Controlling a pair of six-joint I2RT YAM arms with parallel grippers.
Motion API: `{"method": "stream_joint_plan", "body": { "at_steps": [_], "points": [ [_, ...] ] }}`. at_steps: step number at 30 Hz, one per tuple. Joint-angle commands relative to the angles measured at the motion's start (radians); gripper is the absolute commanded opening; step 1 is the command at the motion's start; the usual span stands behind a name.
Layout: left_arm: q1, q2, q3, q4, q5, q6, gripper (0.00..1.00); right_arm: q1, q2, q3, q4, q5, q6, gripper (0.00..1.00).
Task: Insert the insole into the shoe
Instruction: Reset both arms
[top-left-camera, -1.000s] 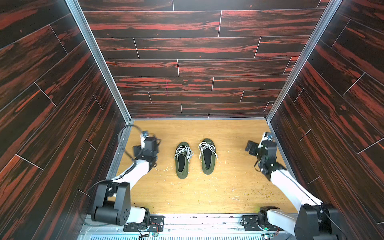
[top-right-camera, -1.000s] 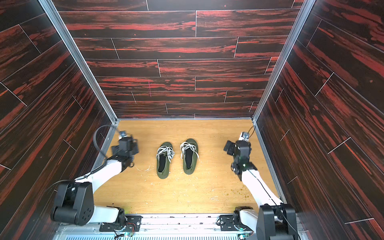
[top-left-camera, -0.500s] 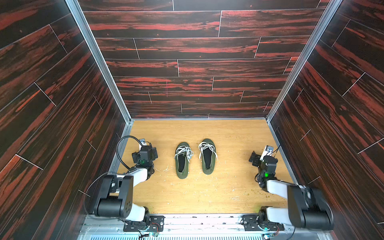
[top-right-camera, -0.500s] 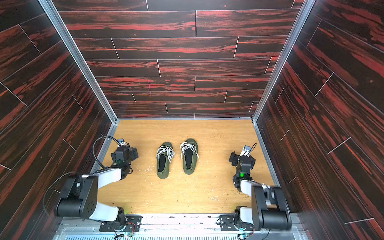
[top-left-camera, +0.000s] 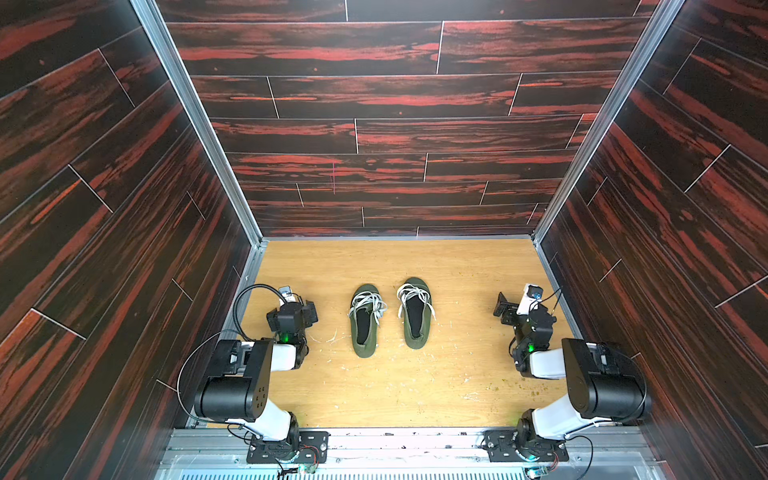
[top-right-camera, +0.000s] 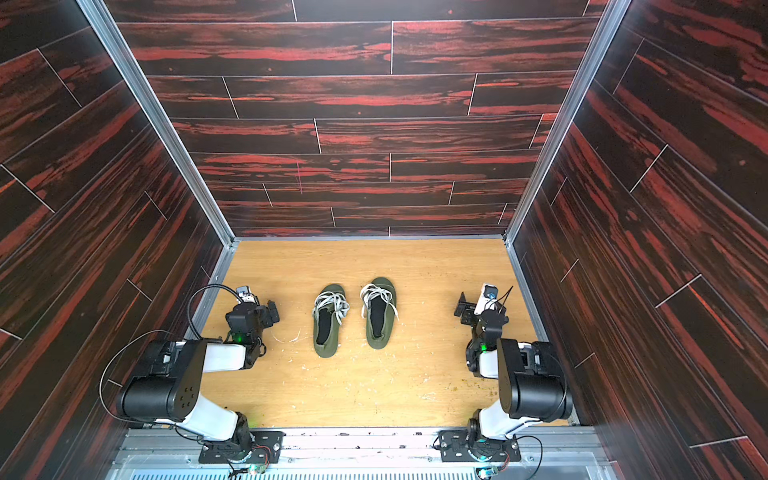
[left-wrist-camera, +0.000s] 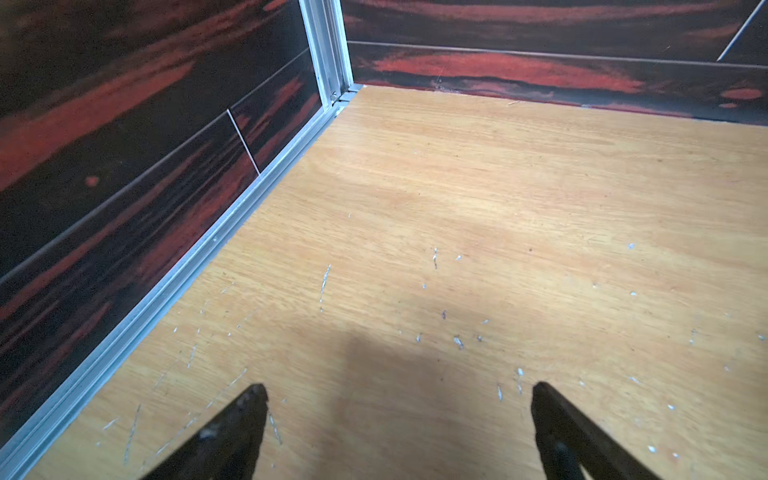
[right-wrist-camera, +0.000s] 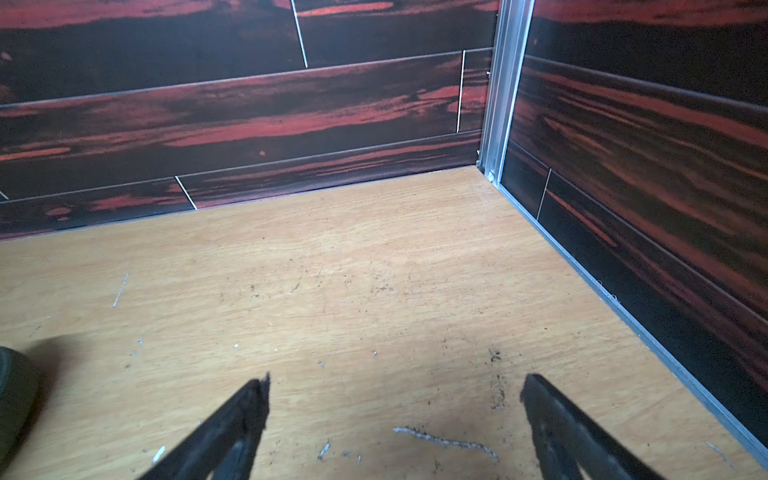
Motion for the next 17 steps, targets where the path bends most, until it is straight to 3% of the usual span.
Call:
{"method": "stream_joint_plan", "body": {
  "at_steps": [1,17],
  "points": [
    [0.006,-0.026,0.017,0.02,0.005,0.0,1.0,-0.003,0.005,0.0,0.005,-0.011,-0.002,0.98],
    [0.006,-0.027,0.018,0.015,0.02,0.006,1.0,-0.004,0.005,0.0,0.008,-0.01,-0.003,0.98]
  ]
}}
